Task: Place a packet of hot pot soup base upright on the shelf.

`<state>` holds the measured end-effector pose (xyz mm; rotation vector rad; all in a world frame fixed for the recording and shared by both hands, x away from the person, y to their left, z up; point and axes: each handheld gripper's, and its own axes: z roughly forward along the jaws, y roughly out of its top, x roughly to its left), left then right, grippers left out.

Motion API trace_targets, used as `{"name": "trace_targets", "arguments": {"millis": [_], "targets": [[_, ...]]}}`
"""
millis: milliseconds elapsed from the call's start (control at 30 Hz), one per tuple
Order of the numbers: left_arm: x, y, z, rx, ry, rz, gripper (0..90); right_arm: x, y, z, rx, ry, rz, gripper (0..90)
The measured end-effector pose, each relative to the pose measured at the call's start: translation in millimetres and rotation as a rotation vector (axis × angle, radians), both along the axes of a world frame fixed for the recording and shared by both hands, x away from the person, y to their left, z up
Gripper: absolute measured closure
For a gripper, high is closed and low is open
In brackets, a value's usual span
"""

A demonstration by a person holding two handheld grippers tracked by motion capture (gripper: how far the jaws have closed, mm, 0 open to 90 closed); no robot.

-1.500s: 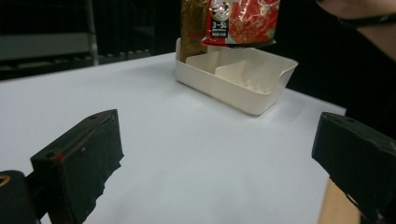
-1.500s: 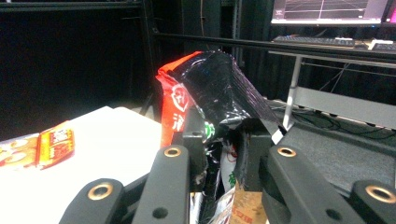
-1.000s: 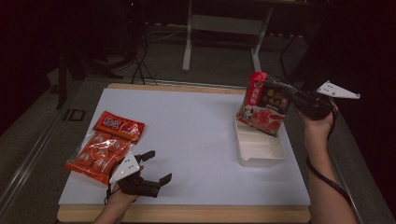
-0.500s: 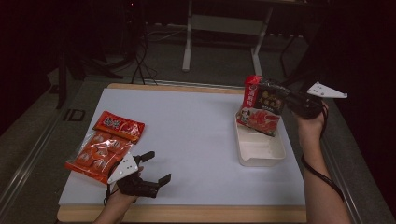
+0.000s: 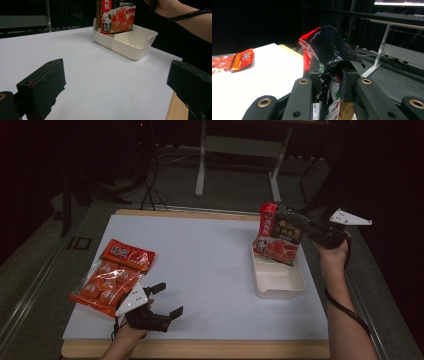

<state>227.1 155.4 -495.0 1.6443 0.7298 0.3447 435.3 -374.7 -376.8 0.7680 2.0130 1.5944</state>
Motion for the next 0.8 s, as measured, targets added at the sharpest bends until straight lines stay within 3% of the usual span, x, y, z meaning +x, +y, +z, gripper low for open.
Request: {"name": "trace_targets", "arguments": {"millis": [200,433,633,800], "targets": [[-0.1,-0.1,0.3,-0.003,-0.002,0.001,2.4,0.3,3.1,1.9,0.006,0.029,0.038,75.3],[-0.1,-0.6,1.3,-0.007,-0.004,-0.004,2.4,-0.1,2.9,3.0,-0.005,0.047,0.049,75.2],[0.4,-1.0,1.1,-0.006,-0.004,-0.007,2.4,0.0,1.5,0.3,0.014,0.056,0.058,75.3],[0.5,-0.7,1.3,-0.007,-0.004,-0.007,2.4,1.2,2.6,4.5,-0.012,0.065,0.059,75.4]]}}
